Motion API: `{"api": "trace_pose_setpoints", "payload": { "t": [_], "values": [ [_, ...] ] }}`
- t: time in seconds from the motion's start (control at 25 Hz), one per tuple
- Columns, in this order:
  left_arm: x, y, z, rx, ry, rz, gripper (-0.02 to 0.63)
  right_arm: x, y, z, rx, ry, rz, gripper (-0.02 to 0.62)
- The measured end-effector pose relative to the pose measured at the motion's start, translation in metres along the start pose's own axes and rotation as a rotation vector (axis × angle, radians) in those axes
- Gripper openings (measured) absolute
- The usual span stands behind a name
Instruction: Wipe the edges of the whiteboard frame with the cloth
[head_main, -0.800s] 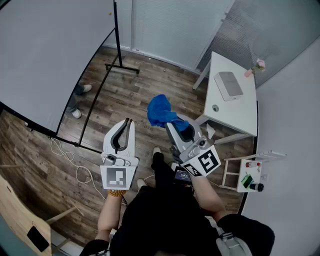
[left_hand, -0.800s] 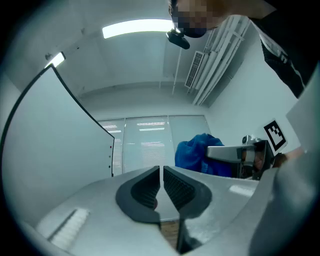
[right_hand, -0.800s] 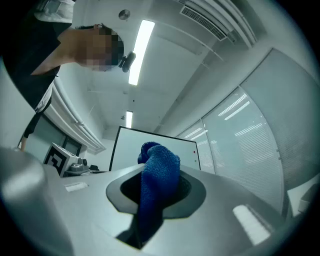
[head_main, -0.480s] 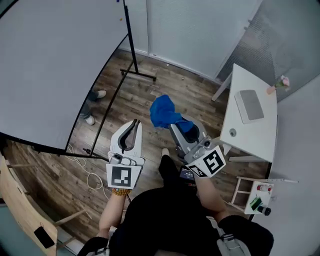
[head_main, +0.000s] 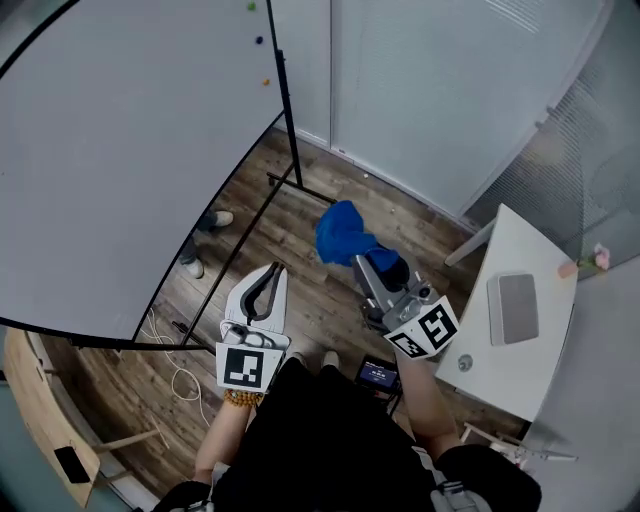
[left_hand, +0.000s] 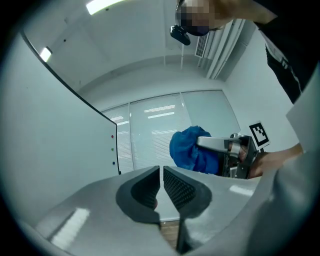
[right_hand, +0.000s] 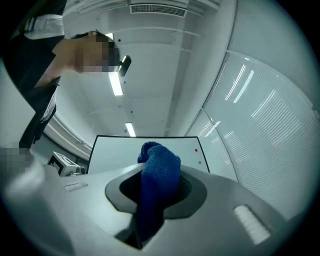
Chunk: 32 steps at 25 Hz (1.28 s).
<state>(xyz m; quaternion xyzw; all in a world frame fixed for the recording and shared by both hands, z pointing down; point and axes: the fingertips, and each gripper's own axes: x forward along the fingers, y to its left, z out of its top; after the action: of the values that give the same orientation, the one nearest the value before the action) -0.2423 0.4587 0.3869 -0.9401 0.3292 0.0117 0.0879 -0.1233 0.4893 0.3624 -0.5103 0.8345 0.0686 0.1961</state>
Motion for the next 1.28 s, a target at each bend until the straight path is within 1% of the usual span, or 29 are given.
{"api": "trace_pose_setpoints", "payload": {
  "t": [0.16,0.28,0.44,0.6,0.72,0.88,1.0,1.08,1.2,1.28],
  "values": [
    [0.052,0.021,-0.013,0.004,0.011,0.003,0.011,0.034,-0.053,-0.009,0.010,-0.004,0.009,0.095],
    [0.095,0.044,-0.023,-0.014,0.002,0.001,0.011,0.067,-0.093,-0.017,0.018,-0.007,0.007,0.095],
    [0.173,0.085,-0.023,-0.037,-0.060,-0.008,0.011,0.124,-0.154,-0.022,-0.008,0.012,0.003,0.095],
    [0.256,0.129,-0.016,-0.093,-0.105,-0.006,0.011,0.187,-0.216,-0.019,-0.042,0.052,0.015,0.097],
    [0.307,0.153,-0.014,-0.082,-0.125,-0.017,0.011,0.229,-0.257,-0.014,-0.071,0.046,0.042,0.097],
    [0.368,0.189,-0.031,-0.054,-0.081,-0.016,0.011,0.287,-0.309,-0.011,-0.101,0.001,0.065,0.097],
    [0.399,0.212,-0.036,-0.049,-0.062,-0.001,0.011,0.327,-0.340,-0.012,-0.085,-0.024,0.098,0.097],
    [0.414,0.226,-0.033,-0.025,-0.057,0.015,0.011,0.353,-0.357,-0.013,-0.088,-0.038,0.131,0.097],
    [0.431,0.250,-0.035,-0.009,-0.038,0.074,0.011,0.389,-0.385,-0.011,-0.090,-0.070,0.184,0.097],
    [0.449,0.271,-0.043,-0.011,-0.010,0.129,0.011,0.422,-0.415,-0.009,-0.081,-0.099,0.214,0.097]
  ]
}}
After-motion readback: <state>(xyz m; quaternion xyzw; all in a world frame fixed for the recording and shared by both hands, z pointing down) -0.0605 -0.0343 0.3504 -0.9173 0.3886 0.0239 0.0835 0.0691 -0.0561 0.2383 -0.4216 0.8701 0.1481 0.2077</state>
